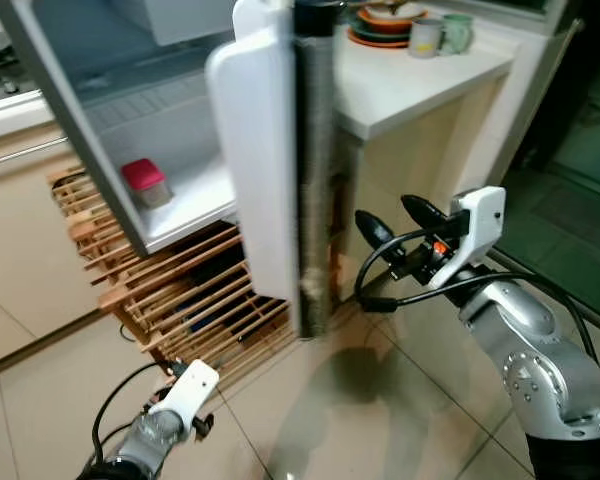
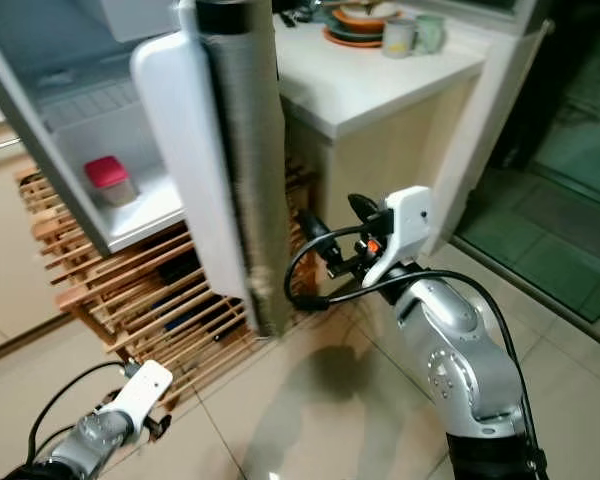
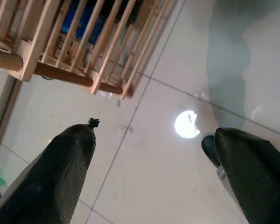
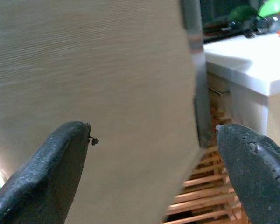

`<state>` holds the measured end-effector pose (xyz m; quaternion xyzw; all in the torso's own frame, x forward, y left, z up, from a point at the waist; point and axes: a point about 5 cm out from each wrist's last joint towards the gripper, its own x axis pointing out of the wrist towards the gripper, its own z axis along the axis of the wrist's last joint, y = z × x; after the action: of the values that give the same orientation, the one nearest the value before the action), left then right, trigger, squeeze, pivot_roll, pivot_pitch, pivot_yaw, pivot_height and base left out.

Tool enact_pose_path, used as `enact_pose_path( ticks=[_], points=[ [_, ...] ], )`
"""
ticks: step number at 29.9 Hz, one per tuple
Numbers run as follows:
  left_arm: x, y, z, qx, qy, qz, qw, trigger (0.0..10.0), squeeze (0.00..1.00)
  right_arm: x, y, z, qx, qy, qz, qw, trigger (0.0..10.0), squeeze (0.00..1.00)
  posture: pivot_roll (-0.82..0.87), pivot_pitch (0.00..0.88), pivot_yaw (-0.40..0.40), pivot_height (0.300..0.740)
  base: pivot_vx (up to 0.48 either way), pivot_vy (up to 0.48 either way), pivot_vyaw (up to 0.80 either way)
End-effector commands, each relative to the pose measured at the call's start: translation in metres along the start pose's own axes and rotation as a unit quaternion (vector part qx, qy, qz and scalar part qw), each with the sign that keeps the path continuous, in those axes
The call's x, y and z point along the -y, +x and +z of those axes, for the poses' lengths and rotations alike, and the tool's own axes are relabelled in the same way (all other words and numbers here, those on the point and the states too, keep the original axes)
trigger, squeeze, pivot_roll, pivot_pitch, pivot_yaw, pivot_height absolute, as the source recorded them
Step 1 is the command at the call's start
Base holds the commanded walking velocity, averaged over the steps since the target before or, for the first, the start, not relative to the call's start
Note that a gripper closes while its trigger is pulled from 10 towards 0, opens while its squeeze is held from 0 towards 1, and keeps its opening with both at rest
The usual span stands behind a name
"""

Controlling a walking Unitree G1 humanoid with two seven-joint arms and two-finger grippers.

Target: Restocking fridge

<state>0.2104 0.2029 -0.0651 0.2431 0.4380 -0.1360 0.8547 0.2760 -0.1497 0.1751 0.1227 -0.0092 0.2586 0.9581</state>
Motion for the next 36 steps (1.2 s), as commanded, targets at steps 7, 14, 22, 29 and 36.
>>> enact_pose_path(
  ticks=[7,14,22,29,36],
  points=[
    [-0.032,-0.004,0.057,0.156,-0.022,0.059,0.986,10.0,0.00,0.032,-0.010,-0.023,-0.043,-0.046,-0.148,0.987,10.0,0.00,-0.11,0.000,0.056,0.740,0.000,0.000,0.00],
    [-0.051,-0.027,0.109,0.265,-0.012,0.084,0.961,10.0,0.00,0.035,-0.013,-0.036,-0.056,-0.095,-0.183,0.977,10.0,0.00,-0.10,0.000,0.058,0.740,0.000,0.000,0.00],
    [-0.064,-0.067,0.148,0.392,-0.207,0.112,0.890,10.0,0.00,0.039,-0.009,-0.042,-0.035,-0.114,-0.218,0.969,10.0,0.00,-0.04,0.000,0.034,0.740,0.000,0.000,0.00],
    [-0.077,-0.125,0.167,0.485,-0.267,0.150,0.819,10.0,0.00,0.037,0.001,-0.046,-0.022,-0.106,-0.216,0.970,10.0,0.00,0.01,0.000,0.015,0.740,0.000,0.000,0.00],
    [-0.077,-0.151,0.188,0.531,-0.215,0.134,0.808,10.0,0.00,0.035,0.012,-0.046,-0.011,-0.109,-0.206,0.972,10.0,0.00,0.02,0.000,0.007,0.740,0.000,0.000,0.00]
  ],
)
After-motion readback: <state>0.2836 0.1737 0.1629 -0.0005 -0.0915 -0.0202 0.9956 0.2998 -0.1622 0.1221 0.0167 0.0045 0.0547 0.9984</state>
